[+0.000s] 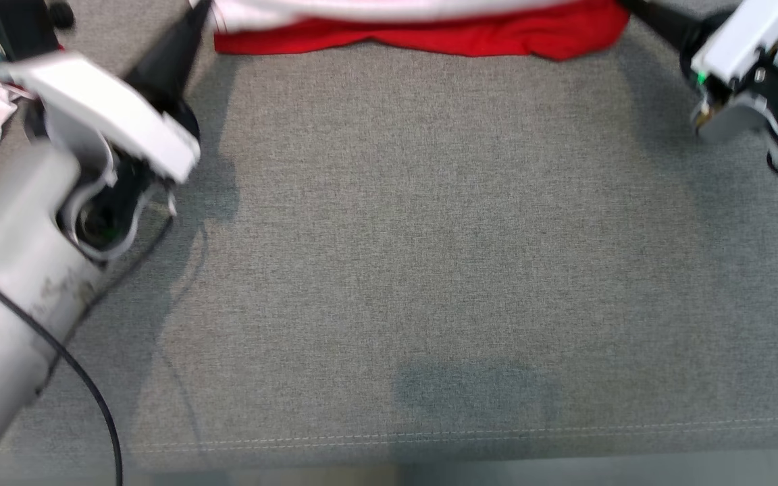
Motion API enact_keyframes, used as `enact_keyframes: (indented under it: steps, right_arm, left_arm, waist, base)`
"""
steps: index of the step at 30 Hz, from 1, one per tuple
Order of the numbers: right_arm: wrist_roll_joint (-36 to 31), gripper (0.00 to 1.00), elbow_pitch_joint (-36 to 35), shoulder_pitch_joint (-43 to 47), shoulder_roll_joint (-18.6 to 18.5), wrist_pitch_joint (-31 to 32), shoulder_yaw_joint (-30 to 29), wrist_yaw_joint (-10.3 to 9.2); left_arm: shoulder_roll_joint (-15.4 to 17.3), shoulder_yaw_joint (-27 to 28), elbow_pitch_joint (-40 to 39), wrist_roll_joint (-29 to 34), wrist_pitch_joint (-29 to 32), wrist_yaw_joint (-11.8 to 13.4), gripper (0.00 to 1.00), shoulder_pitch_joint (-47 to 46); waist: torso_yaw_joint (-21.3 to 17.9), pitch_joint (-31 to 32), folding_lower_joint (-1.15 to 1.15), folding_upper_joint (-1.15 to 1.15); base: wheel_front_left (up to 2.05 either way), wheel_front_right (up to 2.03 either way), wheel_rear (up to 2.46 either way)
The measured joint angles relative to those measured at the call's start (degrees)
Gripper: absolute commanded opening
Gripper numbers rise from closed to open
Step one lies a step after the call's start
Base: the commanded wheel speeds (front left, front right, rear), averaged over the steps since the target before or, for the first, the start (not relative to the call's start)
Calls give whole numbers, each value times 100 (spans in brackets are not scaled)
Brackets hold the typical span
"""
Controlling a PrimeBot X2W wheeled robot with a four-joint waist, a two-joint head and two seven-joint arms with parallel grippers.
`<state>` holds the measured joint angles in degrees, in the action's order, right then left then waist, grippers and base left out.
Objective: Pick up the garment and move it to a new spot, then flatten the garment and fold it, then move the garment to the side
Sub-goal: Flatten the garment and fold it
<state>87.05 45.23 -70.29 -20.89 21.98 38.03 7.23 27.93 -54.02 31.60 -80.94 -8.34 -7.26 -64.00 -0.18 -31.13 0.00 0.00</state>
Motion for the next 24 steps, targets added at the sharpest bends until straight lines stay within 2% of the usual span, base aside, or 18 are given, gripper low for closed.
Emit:
enact_keyframes:
  steps: [4, 6, 10, 24]
  right_arm:
    - [234, 0, -275, 596, -264, 433, 91, -1]
    - [249, 0, -588, 948, -460, 430, 99, 0]
    - [268, 0, -962, 1525, -570, 367, 121, 0]
    - [330, 0, -1556, 3368, -771, -37, 227, 0]
  left_arm:
    - [94, -167, -275, -324, -165, 0, 0, 747]
    - [241, -189, -479, -513, -338, 0, 0, 1132]
    - [360, -323, -593, -495, -485, 0, 0, 1636]
    - [171, -341, -665, -480, -589, 0, 0, 3273]
  waist:
    - [31, 153, 0, 0]
    - [66, 354, 0, 0]
    - [120, 704, 0, 0]
    - [216, 2018, 0, 0]
  base:
    - [0, 0, 0]
    - [0, 0, 0]
    - [0, 0, 0]
    - [0, 0, 0]
